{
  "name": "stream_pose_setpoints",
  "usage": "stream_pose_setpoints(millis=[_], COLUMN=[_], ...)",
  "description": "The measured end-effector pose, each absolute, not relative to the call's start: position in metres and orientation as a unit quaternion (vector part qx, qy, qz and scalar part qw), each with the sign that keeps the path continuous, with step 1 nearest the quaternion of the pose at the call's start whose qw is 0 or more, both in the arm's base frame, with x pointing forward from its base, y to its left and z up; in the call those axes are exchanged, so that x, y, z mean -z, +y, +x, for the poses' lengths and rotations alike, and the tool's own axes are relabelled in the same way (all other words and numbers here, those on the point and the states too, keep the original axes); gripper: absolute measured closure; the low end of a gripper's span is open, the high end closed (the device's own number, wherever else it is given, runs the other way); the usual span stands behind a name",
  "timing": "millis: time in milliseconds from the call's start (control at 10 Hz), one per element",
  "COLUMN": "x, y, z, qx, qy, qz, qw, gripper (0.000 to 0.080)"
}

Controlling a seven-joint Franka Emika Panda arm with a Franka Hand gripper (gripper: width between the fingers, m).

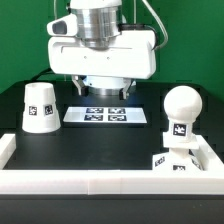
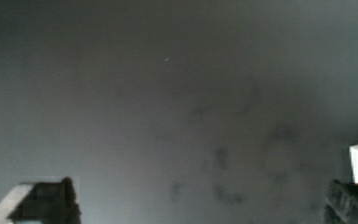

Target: Assemble lamp

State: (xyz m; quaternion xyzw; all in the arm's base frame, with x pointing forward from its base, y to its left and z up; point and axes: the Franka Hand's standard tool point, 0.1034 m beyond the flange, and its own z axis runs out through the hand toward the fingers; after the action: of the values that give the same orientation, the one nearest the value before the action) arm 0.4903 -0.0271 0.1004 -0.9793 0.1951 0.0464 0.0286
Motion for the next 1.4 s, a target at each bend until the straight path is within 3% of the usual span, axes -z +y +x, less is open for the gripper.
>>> stream_pose_setpoints(millis=[400,1000,1400], x=[-0.099,-0.120,-0.121], y=[-0.031,-0.096,-0.107], z=[0.486,0.410,0.405], qx=[-0.049,-0.038,-0.030], qy=[0.181,0.142,0.140], qz=[-0.982,-0.988,-0.989], qw=[0.029,0.036,0.044], gripper=[0.0101,0.0101,0.0101])
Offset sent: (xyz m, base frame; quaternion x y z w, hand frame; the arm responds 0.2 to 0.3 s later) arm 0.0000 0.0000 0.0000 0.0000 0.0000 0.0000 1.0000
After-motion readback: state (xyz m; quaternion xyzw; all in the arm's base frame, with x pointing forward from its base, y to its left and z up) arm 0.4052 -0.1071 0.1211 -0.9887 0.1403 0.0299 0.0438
